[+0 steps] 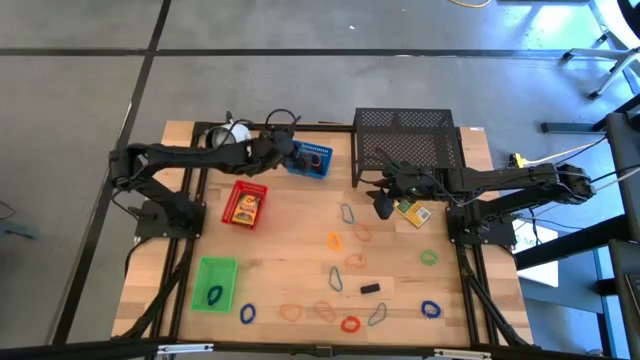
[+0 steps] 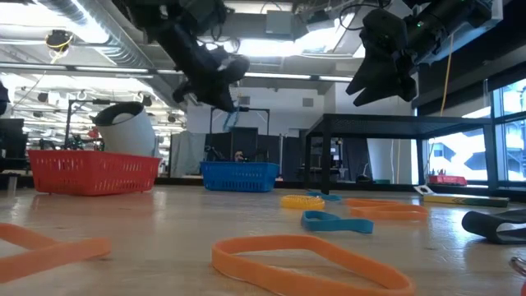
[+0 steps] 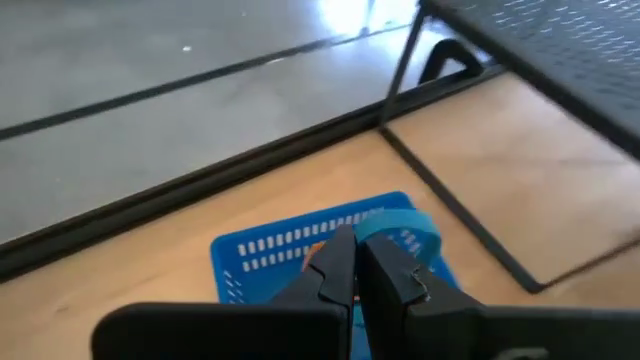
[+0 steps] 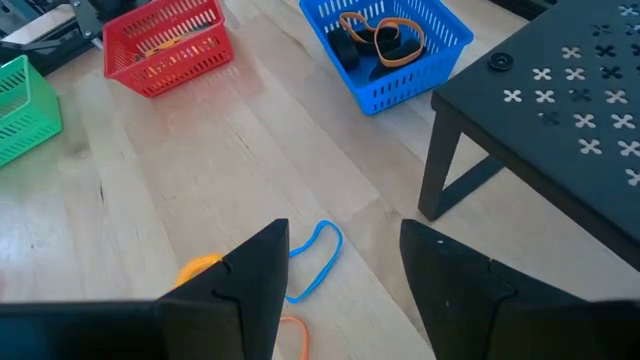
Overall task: Pick & Place Office Desk Supplies
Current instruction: Put the blue rubber band into the blue bin
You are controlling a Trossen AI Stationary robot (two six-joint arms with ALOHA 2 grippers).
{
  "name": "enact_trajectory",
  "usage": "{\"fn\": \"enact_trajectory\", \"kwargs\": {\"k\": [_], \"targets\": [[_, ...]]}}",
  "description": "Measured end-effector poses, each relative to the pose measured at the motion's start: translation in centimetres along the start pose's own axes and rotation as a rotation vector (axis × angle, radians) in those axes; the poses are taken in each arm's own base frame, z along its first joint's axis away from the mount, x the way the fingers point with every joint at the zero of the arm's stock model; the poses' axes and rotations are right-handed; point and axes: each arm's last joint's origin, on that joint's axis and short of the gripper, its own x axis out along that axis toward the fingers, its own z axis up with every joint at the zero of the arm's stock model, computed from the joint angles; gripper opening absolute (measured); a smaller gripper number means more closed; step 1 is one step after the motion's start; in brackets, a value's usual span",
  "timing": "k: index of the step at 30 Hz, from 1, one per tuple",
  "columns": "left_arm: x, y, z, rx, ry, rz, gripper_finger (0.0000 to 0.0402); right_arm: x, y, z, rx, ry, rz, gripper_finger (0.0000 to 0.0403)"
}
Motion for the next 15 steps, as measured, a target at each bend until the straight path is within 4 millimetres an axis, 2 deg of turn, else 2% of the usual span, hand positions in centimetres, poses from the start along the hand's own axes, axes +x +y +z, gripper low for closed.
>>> {"fn": "enact_trajectory", "kwargs": {"k": [8,15], "targets": [[4.0,0.9,-1.6,-0.002,0.108,0.005,0.0003,0.0,0.0,0.0,0.000,0.000,0.000,0.0194],[6.0,0.8,-3.5,0.026,0.169,0.033,0.0003,0.0,0.0,0.0,0.000,0.000,0.000,0.0194]]}}
